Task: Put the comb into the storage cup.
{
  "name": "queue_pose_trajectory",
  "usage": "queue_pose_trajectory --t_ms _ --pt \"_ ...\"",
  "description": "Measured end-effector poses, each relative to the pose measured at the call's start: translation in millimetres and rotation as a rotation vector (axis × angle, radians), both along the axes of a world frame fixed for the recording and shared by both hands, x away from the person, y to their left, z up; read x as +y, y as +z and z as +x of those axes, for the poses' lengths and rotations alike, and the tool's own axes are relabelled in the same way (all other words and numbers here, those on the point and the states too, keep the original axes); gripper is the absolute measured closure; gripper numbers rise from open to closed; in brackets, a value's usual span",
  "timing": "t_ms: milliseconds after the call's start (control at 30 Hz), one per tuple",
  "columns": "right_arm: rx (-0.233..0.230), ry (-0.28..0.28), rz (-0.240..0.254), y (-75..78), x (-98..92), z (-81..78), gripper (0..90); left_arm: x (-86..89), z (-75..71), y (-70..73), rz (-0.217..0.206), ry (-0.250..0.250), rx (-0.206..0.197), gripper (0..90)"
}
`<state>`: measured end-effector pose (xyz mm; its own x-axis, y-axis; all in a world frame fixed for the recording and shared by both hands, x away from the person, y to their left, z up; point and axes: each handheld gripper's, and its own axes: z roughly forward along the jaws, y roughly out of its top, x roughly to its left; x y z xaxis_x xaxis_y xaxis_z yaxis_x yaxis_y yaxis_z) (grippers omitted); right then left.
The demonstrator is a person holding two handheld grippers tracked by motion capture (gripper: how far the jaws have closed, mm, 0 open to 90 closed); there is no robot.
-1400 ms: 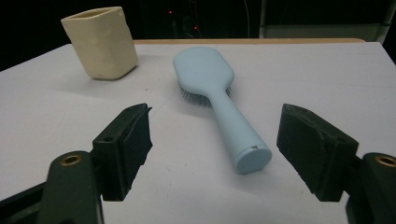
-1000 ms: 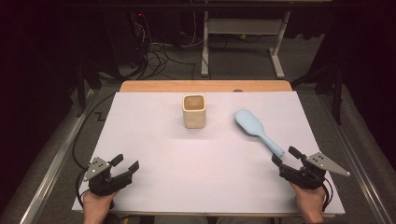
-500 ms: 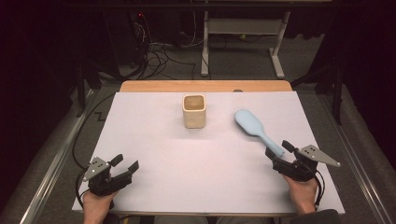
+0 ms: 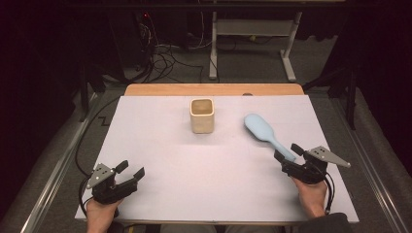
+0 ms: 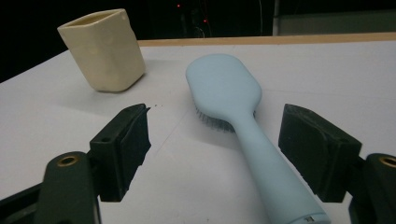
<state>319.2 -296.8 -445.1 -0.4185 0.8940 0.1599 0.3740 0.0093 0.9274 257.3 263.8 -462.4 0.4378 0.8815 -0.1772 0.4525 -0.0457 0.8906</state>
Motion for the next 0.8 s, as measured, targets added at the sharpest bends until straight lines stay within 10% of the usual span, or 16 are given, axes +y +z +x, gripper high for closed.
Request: queue_pose_trajectory --t_ms 533,800 --pt "0.088 -0.013 -0.018 6.0 6.6 18.9 22.7 -0.2 -0.5 0.0 -0.003 -0.002 -0.001 29.3" --pt "0.166 0.032 -0.133 18.0 10.3 34.2 30.6 0.1 0.5 -0.6 -0.001 -0.001 0.01 29.2"
